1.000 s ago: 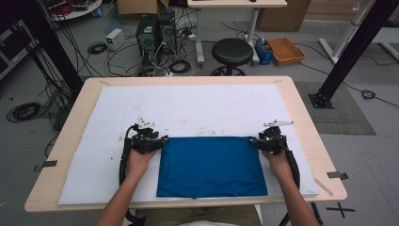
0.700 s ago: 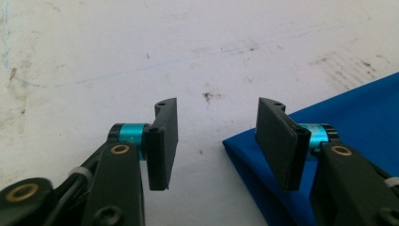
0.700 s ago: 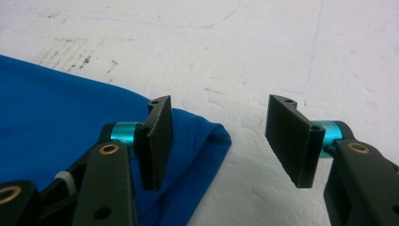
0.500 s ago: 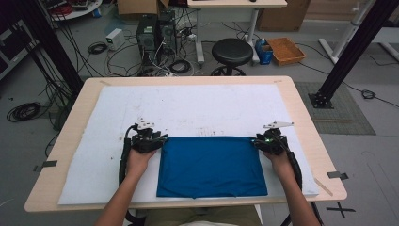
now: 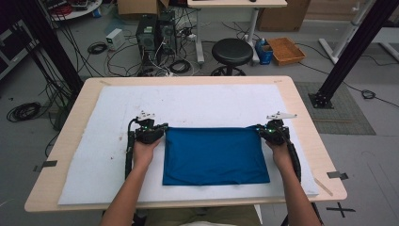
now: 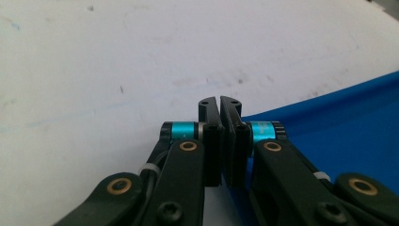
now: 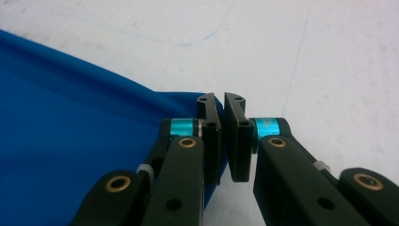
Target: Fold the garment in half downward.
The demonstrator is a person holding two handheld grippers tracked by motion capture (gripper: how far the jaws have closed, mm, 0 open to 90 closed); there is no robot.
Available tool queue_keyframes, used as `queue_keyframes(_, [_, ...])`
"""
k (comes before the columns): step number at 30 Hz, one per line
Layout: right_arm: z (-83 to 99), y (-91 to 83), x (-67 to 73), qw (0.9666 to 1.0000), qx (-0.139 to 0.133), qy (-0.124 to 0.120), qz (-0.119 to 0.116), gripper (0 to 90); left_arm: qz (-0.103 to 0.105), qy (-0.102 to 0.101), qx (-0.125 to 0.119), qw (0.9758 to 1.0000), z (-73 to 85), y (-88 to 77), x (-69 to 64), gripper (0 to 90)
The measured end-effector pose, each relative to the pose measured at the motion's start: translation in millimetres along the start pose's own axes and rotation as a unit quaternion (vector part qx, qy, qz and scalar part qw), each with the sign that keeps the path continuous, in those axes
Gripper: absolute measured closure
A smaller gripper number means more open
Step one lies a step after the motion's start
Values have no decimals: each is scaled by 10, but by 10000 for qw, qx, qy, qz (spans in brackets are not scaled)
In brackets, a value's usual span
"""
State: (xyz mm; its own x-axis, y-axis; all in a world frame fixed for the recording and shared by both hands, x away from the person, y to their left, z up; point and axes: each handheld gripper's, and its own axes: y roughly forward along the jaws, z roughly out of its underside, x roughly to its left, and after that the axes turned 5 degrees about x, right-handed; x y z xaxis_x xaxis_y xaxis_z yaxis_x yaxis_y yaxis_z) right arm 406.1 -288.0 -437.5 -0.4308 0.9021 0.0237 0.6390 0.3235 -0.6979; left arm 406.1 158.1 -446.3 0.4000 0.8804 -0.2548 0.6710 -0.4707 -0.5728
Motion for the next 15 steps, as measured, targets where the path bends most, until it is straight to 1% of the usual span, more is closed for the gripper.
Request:
queue_keyframes(1, [-32, 21, -29, 10000, -19, 32, 38, 861, 10, 2, -23, 10000, -25, 30, 12, 875])
queue_keyframes(2, [-62, 38, -50, 9999, -45, 117, 51, 861, 15, -36, -68, 10000, -47, 64, 14, 875])
queue_keyframes(3, [-86, 53, -70, 9998, -88, 133, 91, 861, 5, -28, -102, 9999, -64, 86, 17, 875])
queue_keyframes(4, [-99, 69, -86, 9997, -150, 161, 83, 861, -7, -16, -176, 9998, -66, 103, 21, 874])
queue_keyframes(5, [-111, 89, -96, 9997, -99, 210, 89, 860, 12, -61, -202, 9998, -60, 121, 23, 874])
queue_keyframes(6, [-114, 111, -102, 9997, -64, 217, 97, 858, 30, -52, -189, 9998, -50, 132, 31, 873])
queue_keyframes(7, [-108, 128, -104, 9996, -72, 246, 110, 835, 67, -53, -197, 9998, -48, 127, 37, 869])
queue_keyframes(8, [-100, 138, -102, 9995, -109, 287, 121, 771, 75, -58, -251, 9996, -48, 110, 34, 844])
queue_keyframes(9, [-92, 139, -100, 9992, -164, 343, 141, 647, 106, -87, -295, 9995, -56, 88, 38, 767])
queue_keyframes(10, [-87, 129, -106, 9989, -203, 387, 180, 541, 140, -140, -334, 9992, -62, 58, 44, 658])
queue_keyframes(11, [-84, 104, -108, 9985, -256, 438, 216, 468, 194, -128, -378, 9990, -65, 20, 45, 595])
queue_keyframes(12, [-77, 64, -116, 9982, -341, 435, 227, 430, 217, -49, -408, 9989, -65, -21, 41, 562])
queue_keyframes(13, [-66, 14, -123, 9978, -451, 454, 186, 393, 251, 3, -438, 9987, -58, -65, 34, 515])
queue_keyframes(14, [-56, -43, -123, 9975, -487, 498, 122, 367, 297, 56, -485, 9984, -45, -113, 26, 478])
queue_keyframes(15, [-40, -100, -122, 9975, -515, 482, 43, 354, 334, 111, -554, 9978, -26, -164, 20, 454])
